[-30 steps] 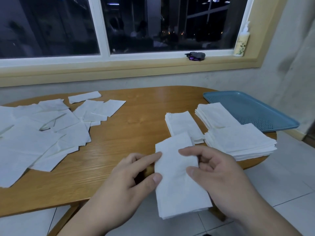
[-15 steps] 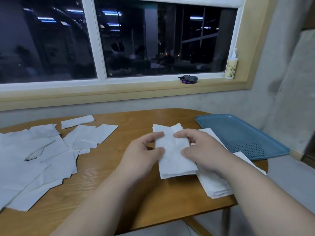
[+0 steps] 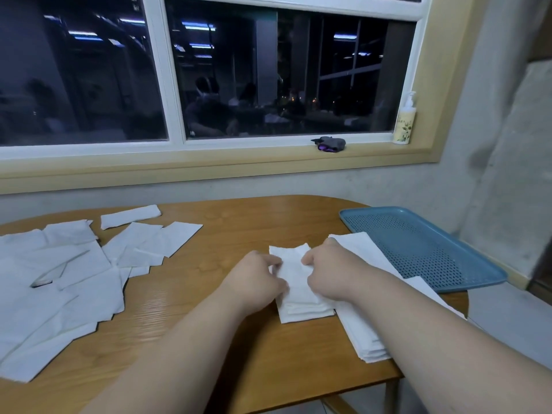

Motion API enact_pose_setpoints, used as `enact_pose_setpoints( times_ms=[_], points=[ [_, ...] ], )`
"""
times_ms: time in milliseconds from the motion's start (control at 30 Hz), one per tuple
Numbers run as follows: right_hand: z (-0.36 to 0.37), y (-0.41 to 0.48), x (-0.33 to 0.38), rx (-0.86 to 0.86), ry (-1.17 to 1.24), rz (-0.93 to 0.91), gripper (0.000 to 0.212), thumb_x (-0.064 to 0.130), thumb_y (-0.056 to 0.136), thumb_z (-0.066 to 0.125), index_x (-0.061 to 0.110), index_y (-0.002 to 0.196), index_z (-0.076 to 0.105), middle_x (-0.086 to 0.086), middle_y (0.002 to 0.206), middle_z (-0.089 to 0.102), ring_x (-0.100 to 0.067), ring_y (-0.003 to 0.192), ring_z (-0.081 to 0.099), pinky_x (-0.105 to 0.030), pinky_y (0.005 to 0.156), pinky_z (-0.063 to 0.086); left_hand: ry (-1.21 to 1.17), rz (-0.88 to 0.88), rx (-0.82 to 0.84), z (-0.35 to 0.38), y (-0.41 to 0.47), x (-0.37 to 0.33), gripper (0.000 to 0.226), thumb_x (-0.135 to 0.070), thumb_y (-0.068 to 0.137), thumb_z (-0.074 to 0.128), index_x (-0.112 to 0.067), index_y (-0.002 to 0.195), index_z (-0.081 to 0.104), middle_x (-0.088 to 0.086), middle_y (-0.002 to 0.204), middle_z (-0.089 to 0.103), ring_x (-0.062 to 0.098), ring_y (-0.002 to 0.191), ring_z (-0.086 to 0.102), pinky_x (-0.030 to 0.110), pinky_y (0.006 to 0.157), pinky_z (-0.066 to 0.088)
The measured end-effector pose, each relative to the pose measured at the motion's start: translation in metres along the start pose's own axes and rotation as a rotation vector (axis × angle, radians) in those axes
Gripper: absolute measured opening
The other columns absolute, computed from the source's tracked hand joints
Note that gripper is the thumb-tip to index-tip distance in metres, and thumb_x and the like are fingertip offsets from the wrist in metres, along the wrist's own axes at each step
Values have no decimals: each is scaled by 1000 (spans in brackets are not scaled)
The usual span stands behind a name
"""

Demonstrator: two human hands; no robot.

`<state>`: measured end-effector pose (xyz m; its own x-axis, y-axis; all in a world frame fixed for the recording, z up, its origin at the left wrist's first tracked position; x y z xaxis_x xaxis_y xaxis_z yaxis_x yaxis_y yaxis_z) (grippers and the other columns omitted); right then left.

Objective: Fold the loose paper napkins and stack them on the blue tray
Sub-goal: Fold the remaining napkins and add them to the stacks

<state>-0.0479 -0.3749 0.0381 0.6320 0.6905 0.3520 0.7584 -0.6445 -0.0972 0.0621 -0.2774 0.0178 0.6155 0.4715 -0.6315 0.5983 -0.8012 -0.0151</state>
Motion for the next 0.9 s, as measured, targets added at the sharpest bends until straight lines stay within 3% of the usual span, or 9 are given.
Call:
enact_pose_setpoints(
  times_ms=[133,267,467,667,833,900],
  points=[
    [-13,-4,11,-145,-23,-53,49,8,89,47,27,133,56,4,134,38,-21,95,59,-36,80,55,-29,18,-85,-17,-14,0,51,-34,86,63,-34,136,53,-13,126,38,-1,81,56,20,67,39],
    [-10,-13,46,-218,69,-165,36,18,92,51,34,122,62,12,124,47,-16,102,56,-35,86,53,20,5,-204,-47,-53,19,39,-42,88,59,-41,127,55,-21,129,38,-12,76,54,14,61,34],
    [32,-10,132,-169,112,-310,27,28,93,51,36,114,66,17,118,52,-12,104,57,-30,80,52,57,-93,-363,-95,-129,90,37,-57,87,56,-44,122,58,-28,127,40,3,97,59,30,87,49],
    [92,26,212,-90,103,-328,28,29,90,53,31,114,67,11,117,56,-15,107,57,-35,92,50,124,-176,-487,-133,-166,151,39,-61,92,48,-41,124,58,-30,124,40,-2,101,56,24,80,43],
    [102,69,248,-139,70,-305,38,24,93,48,25,129,59,8,138,50,-21,121,53,-37,95,48,65,-166,-504,-143,-164,171,35,-54,93,45,-40,122,59,-28,121,42,-2,100,56,23,81,45],
    [105,83,254,-131,4,-288,23,22,95,43,23,108,61,8,117,57,-25,111,55,-34,79,47,52,-150,-493,-142,-162,172,35,-51,93,44,-40,123,59,-28,121,43,-2,98,56,23,82,47]
  ],
)
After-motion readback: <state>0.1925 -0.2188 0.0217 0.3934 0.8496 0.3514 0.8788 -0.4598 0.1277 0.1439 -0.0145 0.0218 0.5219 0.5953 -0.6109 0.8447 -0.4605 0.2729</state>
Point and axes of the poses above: each hand's wrist, its own y-axis towards the middle knuckle, its own z-axis out of the palm, x = y × z, the point moved 10 cm from there along y, towards the middle knuckle
